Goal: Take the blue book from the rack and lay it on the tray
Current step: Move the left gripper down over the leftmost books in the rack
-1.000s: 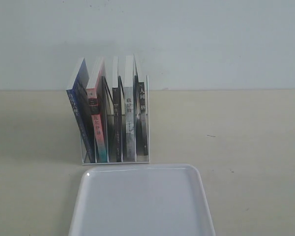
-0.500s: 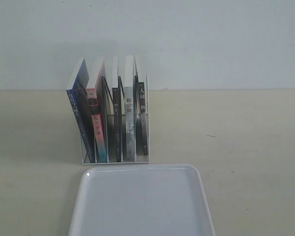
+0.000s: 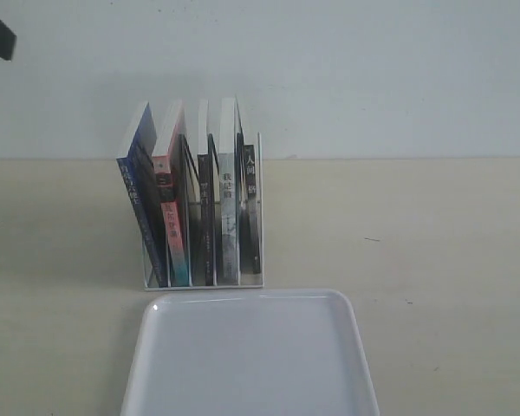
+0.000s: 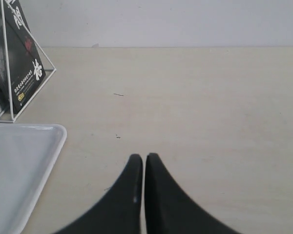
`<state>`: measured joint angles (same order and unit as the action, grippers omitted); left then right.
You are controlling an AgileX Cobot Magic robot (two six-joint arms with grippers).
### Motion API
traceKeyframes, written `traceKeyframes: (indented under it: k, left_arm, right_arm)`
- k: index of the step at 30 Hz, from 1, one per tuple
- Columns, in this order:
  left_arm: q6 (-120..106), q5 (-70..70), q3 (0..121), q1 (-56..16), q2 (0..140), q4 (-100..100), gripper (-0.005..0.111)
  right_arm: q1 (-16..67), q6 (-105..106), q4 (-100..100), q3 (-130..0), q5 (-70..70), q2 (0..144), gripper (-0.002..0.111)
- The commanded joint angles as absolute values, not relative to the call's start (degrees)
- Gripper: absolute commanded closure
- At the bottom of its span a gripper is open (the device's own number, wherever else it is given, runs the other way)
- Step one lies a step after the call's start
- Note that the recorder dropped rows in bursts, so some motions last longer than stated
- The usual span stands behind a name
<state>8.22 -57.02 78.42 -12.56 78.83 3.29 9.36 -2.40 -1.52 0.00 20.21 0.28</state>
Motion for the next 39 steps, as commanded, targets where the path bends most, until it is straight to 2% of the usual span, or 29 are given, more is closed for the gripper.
traceKeyframes:
  k: [1,3,6,8,10,13,39]
  left_arm:
    - [11.9,-48.6,79.8,-19.4,85.3,4.6,0.103]
    - [8.8,-43.3,82.0,-23.0,89.7,4.2,0.103]
    - [11.8,-40.4,84.9,-24.7,93.6,3.1,0.101]
    - [11.6,-40.4,87.3,-25.3,96.4,1.9,0.094]
    - [11.7,-40.4,88.3,-25.8,98.5,1.8,0.078]
    - [13.3,-40.7,88.3,-25.8,100.4,1.7,0.068]
    - [15.5,-44.1,88.3,-25.8,103.2,0.7,0.068]
  right_arm:
    - [9.1,-2.4,-0.9,0.0,20.1,0.0,0.107]
    - [9.1,-2.4,-0.9,0.0,19.9,0.0,0.107]
    - [9.1,-2.4,-0.9,0.0,19.9,0.0,0.107]
    - [9.1,-2.4,-0.9,0.0,19.9,0.0,0.107]
    - [9.1,-2.4,-0.9,0.0,19.9,0.0,0.107]
    - [9.1,-2.4,-0.9,0.0,19.9,0.0,0.107]
    - [9.1,-2.4,-0.9,0.0,19.9,0.0,0.107]
